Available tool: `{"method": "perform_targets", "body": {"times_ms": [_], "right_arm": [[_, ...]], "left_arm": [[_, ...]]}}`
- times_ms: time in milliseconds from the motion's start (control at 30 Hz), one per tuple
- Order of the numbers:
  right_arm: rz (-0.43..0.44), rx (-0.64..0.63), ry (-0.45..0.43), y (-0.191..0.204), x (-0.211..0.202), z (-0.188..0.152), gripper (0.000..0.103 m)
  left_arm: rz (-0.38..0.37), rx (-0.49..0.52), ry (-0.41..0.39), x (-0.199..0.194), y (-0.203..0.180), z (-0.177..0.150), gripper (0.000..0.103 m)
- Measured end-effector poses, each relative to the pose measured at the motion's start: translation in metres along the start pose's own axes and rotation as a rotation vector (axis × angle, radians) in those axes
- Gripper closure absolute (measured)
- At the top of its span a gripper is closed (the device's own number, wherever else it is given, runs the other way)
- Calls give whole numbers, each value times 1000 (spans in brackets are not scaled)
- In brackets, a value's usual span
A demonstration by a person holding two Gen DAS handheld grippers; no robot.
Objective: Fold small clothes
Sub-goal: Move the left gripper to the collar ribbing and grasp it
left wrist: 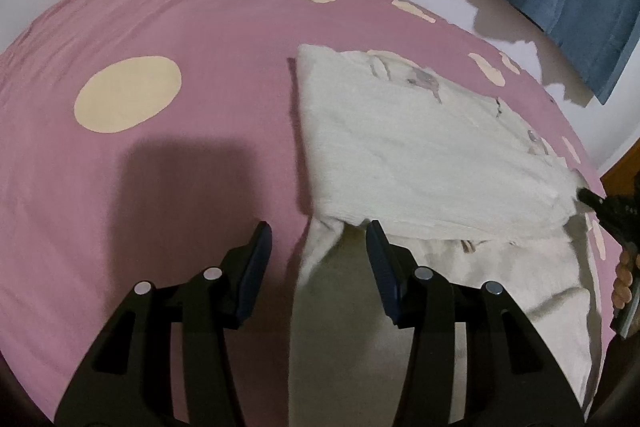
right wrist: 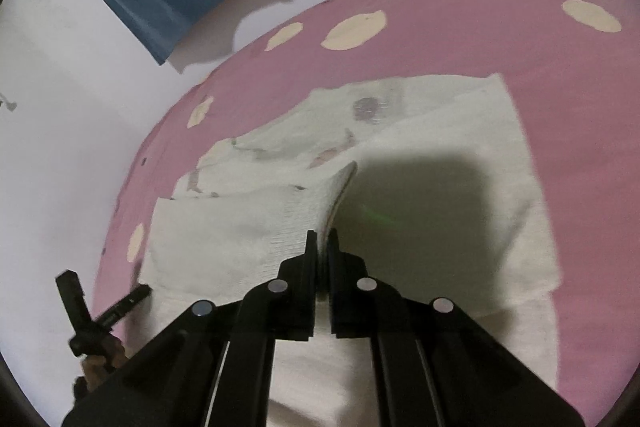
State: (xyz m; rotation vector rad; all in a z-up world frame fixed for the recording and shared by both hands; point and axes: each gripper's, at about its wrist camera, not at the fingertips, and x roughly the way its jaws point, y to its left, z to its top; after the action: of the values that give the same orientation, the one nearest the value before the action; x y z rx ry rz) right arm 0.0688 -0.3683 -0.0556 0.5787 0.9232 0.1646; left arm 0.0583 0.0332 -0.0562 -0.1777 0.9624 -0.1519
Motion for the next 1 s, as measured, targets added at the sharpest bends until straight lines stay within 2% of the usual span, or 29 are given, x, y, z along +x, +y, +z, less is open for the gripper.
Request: {"method": "perform_targets", "body": {"times_ms": [267, 467, 533, 633, 667, 733, 833, 900, 933, 1000], "right_arm": [[-45, 55, 24, -34, 6, -7, 99], [6, 92, 31, -45, 3, -14, 99], [27, 88, 28, -44, -4, -12, 98], [44, 81, 4, -44, -20, -13, 98], [45, 78, -7, -46, -26, -13, 96], [54, 76, -19, -52, -36, -12, 93], [38, 91, -44, -64, -44, -12, 74], [38, 116, -52, -71, -48, -14, 71], [41, 125, -51, -75, -49, -15, 71], [37, 130, -49, -81, -51, -17, 71]], "left_arm": [[9, -26, 0, 5, 4, 4, 55], [15, -3, -1, 3, 3, 5, 55], [-27, -27, 5, -3, 6, 7, 55], [-223, -114, -2, -17, 18, 15, 54], [-251, -120, -8, -18, 18, 18, 54], [-249, -101, -25, -16, 14, 25, 54], [-238, -94, 15, 8, 8, 33, 55], [-251, -126, 71, 30, 11, 34, 63], [-233, -122, 65, 34, 11, 34, 75], [-184, -81, 44, 35, 8, 33, 82]]}}
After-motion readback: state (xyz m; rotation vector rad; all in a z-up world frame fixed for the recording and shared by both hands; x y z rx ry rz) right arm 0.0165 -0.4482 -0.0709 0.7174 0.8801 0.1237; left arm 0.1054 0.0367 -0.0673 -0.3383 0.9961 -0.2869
